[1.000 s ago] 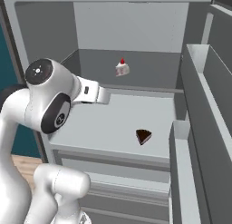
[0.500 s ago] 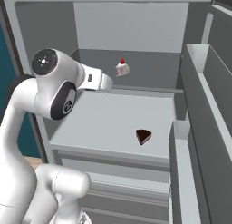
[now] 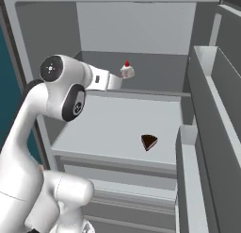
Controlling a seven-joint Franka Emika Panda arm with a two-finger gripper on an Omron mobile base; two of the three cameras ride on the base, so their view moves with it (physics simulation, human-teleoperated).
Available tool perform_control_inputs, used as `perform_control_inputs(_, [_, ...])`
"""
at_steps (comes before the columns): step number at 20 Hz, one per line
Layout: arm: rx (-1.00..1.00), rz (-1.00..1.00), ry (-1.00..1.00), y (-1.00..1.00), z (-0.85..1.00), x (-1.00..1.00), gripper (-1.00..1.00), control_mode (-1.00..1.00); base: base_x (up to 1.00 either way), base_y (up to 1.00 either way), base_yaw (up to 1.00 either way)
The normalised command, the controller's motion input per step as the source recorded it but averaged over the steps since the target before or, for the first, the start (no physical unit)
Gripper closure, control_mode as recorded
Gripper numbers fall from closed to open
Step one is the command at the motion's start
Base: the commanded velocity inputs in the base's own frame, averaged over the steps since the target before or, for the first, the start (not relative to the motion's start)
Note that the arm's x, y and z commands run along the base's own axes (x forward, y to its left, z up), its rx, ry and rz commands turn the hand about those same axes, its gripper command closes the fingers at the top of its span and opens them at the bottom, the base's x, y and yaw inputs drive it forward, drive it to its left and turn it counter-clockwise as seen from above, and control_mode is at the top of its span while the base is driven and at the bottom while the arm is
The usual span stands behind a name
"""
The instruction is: Take the cakes from the fridge and place them on the empty tray on the dining counter.
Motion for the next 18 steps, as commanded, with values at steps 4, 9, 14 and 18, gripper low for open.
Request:
perform_control_inputs(4, [0.0,-0.06,0.08,-0.18,0.19,0.35,-1.0,-1.0,0.0,0.0,0.0])
perform_control_inputs(9, [0.0,0.0,0.01,-0.13,-0.05,0.41,-1.0,-1.0,0.0,0.0,0.0])
perform_control_inputs(14, [0.0,0.0,0.0,-0.17,-0.16,0.45,-1.0,-1.0,0.0,0.0,0.0])
perform_control_inputs(18, [0.0,0.0,0.0,-0.21,-0.05,0.56,-1.0,-1.0,0.0,0.0,0.0])
